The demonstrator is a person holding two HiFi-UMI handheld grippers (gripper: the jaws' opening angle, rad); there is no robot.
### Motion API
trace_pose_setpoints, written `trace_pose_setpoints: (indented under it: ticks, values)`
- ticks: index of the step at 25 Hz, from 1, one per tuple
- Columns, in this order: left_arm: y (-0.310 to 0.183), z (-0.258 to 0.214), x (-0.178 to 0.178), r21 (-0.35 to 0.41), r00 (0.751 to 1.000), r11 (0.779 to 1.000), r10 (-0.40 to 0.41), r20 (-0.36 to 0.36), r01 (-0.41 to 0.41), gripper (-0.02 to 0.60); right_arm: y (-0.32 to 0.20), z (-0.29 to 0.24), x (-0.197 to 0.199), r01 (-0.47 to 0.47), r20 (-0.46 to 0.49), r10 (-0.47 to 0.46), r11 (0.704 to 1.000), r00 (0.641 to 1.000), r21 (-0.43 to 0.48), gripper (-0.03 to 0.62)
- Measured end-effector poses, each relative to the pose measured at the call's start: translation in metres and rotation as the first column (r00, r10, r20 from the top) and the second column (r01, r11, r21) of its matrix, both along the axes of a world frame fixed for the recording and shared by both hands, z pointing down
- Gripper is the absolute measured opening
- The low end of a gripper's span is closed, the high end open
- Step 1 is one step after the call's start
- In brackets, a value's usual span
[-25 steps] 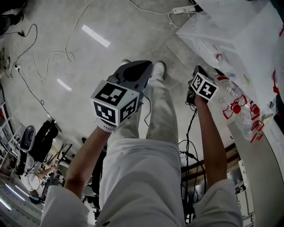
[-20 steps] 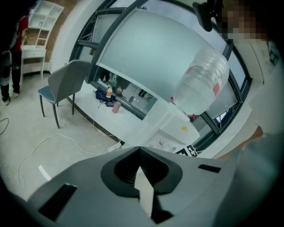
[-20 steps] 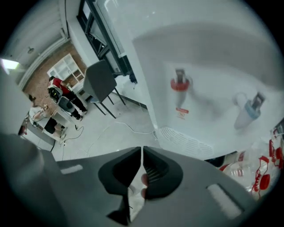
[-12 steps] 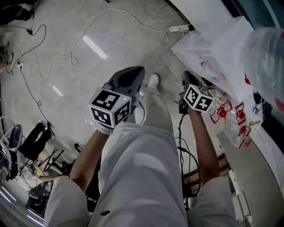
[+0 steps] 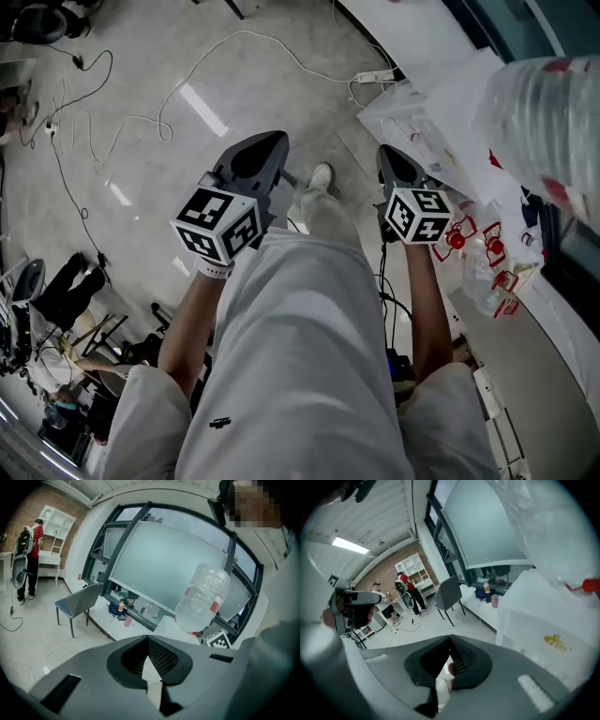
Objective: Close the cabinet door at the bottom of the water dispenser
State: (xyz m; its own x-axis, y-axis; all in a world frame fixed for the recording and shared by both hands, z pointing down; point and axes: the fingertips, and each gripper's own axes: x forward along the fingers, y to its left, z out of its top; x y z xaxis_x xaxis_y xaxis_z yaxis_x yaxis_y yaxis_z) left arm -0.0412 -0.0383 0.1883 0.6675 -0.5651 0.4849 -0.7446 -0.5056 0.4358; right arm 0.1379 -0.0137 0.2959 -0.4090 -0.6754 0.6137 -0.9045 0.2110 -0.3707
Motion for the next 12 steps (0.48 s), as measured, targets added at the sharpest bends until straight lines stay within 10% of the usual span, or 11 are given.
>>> trace_pose_setpoints:
  ticks: [12]
  values:
    - [0.049, -0.08, 0.011, 0.127, 0.997, 0.991, 0.05, -0.051, -0.043, 0.002, 0.022, -0.135, -0.016, 0.083, -0.031, -0.078, 0.963, 0.997, 0.257, 0.011]
